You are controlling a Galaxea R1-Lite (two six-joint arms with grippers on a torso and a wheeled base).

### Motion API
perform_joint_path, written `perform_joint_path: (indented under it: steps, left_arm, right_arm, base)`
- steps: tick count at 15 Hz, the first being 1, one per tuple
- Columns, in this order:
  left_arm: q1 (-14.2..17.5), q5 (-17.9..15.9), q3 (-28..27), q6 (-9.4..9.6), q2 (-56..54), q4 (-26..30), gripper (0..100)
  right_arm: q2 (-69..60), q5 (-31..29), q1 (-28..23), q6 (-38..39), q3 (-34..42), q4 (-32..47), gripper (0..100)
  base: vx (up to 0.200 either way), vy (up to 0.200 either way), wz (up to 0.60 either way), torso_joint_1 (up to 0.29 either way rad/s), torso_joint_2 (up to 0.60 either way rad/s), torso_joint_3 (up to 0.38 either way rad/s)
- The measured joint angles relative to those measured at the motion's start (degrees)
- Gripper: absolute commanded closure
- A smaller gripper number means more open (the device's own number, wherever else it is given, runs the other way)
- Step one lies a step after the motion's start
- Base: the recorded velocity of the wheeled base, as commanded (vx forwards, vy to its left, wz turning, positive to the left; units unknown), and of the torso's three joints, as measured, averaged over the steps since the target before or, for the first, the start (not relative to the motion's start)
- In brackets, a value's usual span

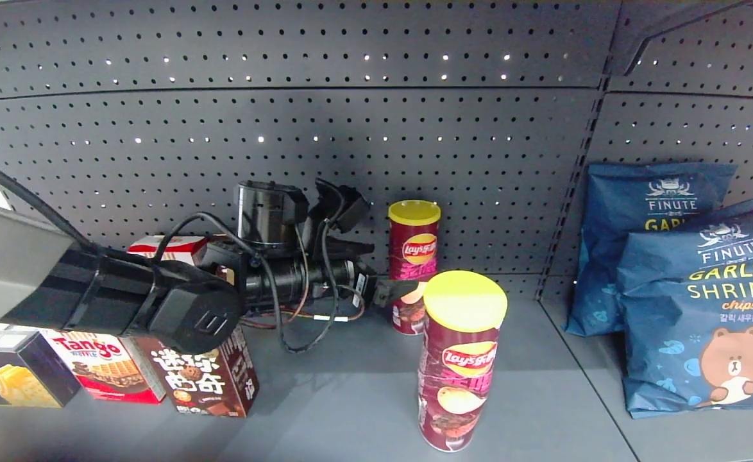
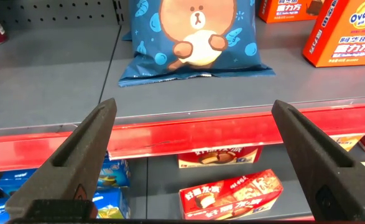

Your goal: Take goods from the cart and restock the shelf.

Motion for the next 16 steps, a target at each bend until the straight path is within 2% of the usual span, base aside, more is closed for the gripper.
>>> perform_joint_path:
  steps: [2,3,5,7,8,12,16]
  left_arm:
    - [-0.3,2.6,1.0,-0.15,-1.8,0.3,0]
    - [-0.5,6.2,1.2,-0.2,-2.4,0.5,0]
    - [-1.1,10.5,1.3,-0.23,-3.1,1.8,0]
    - [-1.4,15.7,1.0,-0.09,-3.6,6.5,0]
    - [-1.4,16.5,0.7,-0.04,-3.8,7.1,0]
    - [-1.5,24.0,-0.1,0.16,-4.2,13.7,0]
    - [-1.9,27.7,-0.9,0.16,-3.6,14.2,0]
  right_arm:
    - [0.0,0.0,0.0,0.0,0.0,0.0,0]
    - [0.0,0.0,0.0,0.0,0.0,0.0,0]
    - [0.0,0.0,0.0,0.0,0.0,0.0,0]
    - [0.0,0.0,0.0,0.0,0.0,0.0,0]
    - [0.0,0.0,0.0,0.0,0.0,0.0,0]
    - [0.0,0.0,0.0,0.0,0.0,0.0,0]
    - [0.0,0.0,0.0,0.0,0.0,0.0,0]
  base:
    - [0.0,0.0,0.0,0.0,0.0,0.0]
    - [0.0,0.0,0.0,0.0,0.0,0.0]
    - [0.0,0.0,0.0,0.0,0.0,0.0]
    - [0.0,0.0,0.0,0.0,0.0,0.0]
    - [0.0,0.0,0.0,0.0,0.0,0.0]
    - [0.0,0.0,0.0,0.0,0.0,0.0]
    - [0.0,0.0,0.0,0.0,0.0,0.0]
